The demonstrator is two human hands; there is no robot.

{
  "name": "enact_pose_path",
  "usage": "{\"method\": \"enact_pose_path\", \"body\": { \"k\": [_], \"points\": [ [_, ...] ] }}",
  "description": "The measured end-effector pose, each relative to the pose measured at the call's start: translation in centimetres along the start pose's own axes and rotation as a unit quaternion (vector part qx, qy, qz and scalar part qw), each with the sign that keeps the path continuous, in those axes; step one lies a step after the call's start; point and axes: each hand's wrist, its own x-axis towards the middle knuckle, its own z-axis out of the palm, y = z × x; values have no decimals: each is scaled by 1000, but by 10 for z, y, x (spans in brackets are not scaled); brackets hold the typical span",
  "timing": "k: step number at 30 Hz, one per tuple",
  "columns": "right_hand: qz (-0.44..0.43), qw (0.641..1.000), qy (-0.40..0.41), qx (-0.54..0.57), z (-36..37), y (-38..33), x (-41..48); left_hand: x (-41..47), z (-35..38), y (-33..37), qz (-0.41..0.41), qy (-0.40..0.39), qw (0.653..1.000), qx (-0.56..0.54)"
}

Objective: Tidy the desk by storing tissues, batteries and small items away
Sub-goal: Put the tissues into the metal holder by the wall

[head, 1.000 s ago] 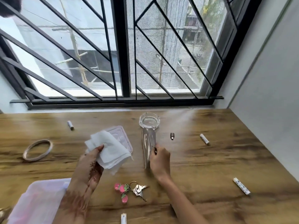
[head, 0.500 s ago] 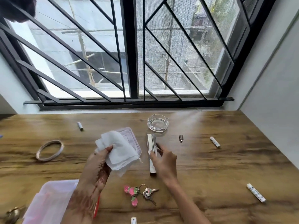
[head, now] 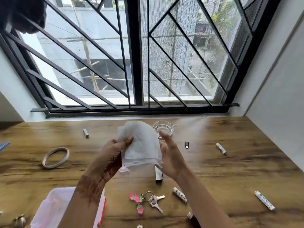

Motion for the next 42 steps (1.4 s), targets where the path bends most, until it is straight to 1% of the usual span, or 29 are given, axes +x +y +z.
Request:
{"method": "enact_pose_path", "body": {
  "k": [2, 3, 5, 7, 9, 12, 15, 16, 18, 20, 21, 23, 25, 28, 30, 32, 33, 35, 37, 39, 42],
  "points": [
    [31, 996, -51, 63, -3, -2, -3, 3, 2, 5, 9, -25, 1000, 17],
    [32, 995, -65, 75, -4, -4, -5, 5, 2, 6, 10, -35, 999, 29],
    [14, 997, -65, 49, -8, -6, -6, 11, 1, 9, 3, -48, 997, 57],
    [-11, 1000, -27, -7, -13, -11, -8, 18, 0, 9, -8, -52, 995, 86],
    [-25, 999, 10, -40, -17, -18, -10, 25, 0, 10, -18, -59, 992, 106],
    [-20, 998, 41, -40, -20, -26, -11, 37, 3, 10, -35, -75, 989, 124],
    [-21, 997, 70, -23, -20, -33, -13, 48, 9, 9, -44, -74, 988, 130],
    [-28, 996, 84, -20, -20, -35, -13, 52, 11, 10, -49, -82, 987, 131],
    [-67, 989, 124, -45, -19, -36, -13, 57, 10, 13, -53, -121, 980, 152],
    [-134, 970, 181, -93, -15, -36, -15, 60, 9, 18, -65, -167, 960, 215],
    [-171, 958, 203, -112, -12, -35, -15, 63, 10, 20, -62, -178, 951, 243],
    [-236, 927, 243, -159, -3, -34, -15, 72, 12, 24, -41, -167, 943, 286],
    [-281, 894, 285, -200, 5, -31, -14, 83, 17, 31, -21, -143, 945, 293],
    [-326, 869, 319, -192, 17, -22, -14, 100, 23, 39, 2, -155, 945, 286],
    [-354, 858, 331, -171, 23, -12, -14, 107, 29, 43, 10, -154, 937, 312],
    [-378, 846, 339, -161, 26, 1, -11, 114, 33, 47, 17, -159, 924, 347],
    [-386, 841, 344, -163, 26, 9, -8, 118, 35, 49, 17, -175, 914, 366],
    [-395, 823, 360, -194, 25, 24, -1, 122, 36, 52, 15, -218, 885, 411],
    [-397, 796, 389, -241, 21, 36, 8, 125, 37, 52, 3, -241, 863, 443],
    [-393, 779, 403, -276, 16, 43, 14, 128, 37, 47, 2, -253, 857, 448],
    [-385, 772, 400, -309, 12, 49, 20, 133, 32, 41, -2, -258, 869, 421]
  ]
}}
